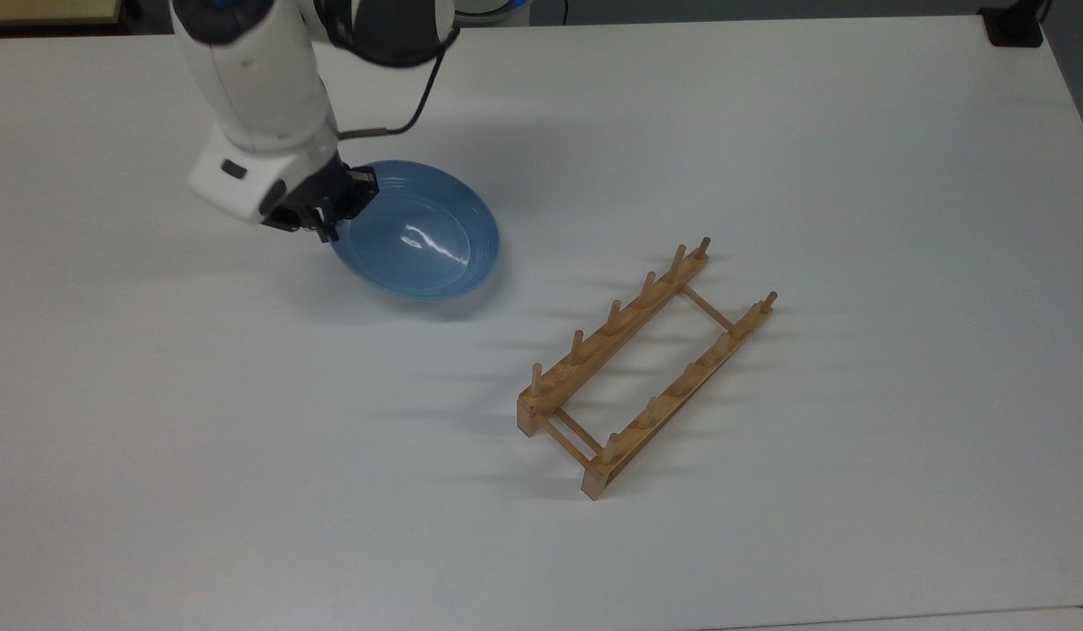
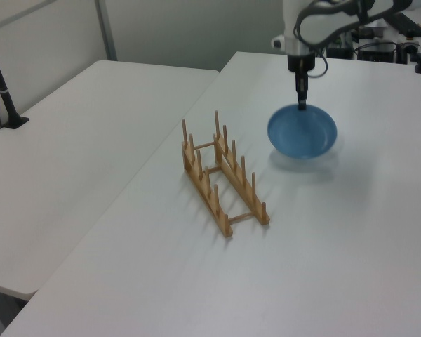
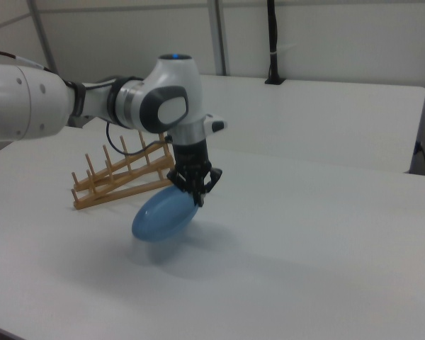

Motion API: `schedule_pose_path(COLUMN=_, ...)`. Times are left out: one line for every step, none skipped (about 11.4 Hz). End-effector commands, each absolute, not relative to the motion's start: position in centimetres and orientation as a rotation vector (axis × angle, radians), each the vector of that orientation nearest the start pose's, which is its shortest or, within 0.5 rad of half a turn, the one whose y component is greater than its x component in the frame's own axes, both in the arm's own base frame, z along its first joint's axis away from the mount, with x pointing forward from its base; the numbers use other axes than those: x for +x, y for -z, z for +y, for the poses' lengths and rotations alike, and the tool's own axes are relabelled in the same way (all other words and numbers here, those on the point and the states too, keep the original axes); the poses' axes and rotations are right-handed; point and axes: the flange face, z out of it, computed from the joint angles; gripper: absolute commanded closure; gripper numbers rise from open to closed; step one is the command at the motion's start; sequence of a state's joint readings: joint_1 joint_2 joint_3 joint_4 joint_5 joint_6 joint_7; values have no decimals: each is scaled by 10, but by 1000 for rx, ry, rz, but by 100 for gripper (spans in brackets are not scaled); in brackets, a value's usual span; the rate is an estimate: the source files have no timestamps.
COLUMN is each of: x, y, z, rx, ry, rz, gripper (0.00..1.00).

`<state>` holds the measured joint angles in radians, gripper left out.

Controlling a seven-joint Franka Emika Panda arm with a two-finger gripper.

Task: Place plate in plate rack
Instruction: 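Lift the plate by its rim and tilt it upright, then carry the upright plate over the wooden rack and lower it between pegs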

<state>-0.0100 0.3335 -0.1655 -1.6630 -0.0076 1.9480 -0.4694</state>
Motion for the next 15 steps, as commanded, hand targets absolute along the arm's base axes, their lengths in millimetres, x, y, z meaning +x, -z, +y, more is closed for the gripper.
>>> schedule_pose_path(x=649, y=-477, z=-105, rx=-3198, ry=79, rz=-494, gripper=100)
schedule_pose_path(x=651, y=-503, z=-105, rx=-3228, ry=146, rz=-516, gripper=100)
schedule_pose_path(x=653, y=-519, z=-102, rx=-3260, ry=190, rz=-548, gripper=100)
schedule_pose_path(x=658, y=-541, z=-95, rx=-3305, ry=263, rz=-601, gripper=100)
schedule_pose_path(x=665, y=-571, z=-91, rx=-3340, ry=394, rz=-635, gripper=100)
schedule_pose_path(x=664, y=-585, z=-87, rx=-3354, ry=441, rz=-659, gripper=100)
schedule_pose_path(x=664, y=-596, z=-75, rx=-3360, ry=496, rz=-691, gripper=100)
schedule_pose_path(x=662, y=-616, z=-56, rx=-3377, ry=614, rz=-692, gripper=100)
schedule_pose_path(x=662, y=-629, z=-32, rx=-3405, ry=713, rz=-662, gripper=100)
schedule_pose_path(x=662, y=-634, z=7, rx=-3432, ry=780, rz=-686, gripper=100)
schedule_pose_path(x=662, y=-634, z=31, rx=-3455, ry=825, rz=-695, gripper=100)
schedule_pose_path(x=662, y=-633, z=62, rx=-3484, ry=902, rz=-692, gripper=100)
schedule_pose_path(x=658, y=-629, z=103, rx=-3490, ry=975, rz=-706, gripper=100)
schedule_pose_path(x=655, y=-620, z=135, rx=-3504, ry=1026, rz=-735, gripper=100)
schedule_pose_path(x=653, y=-614, z=153, rx=-3518, ry=1068, rz=-747, gripper=100)
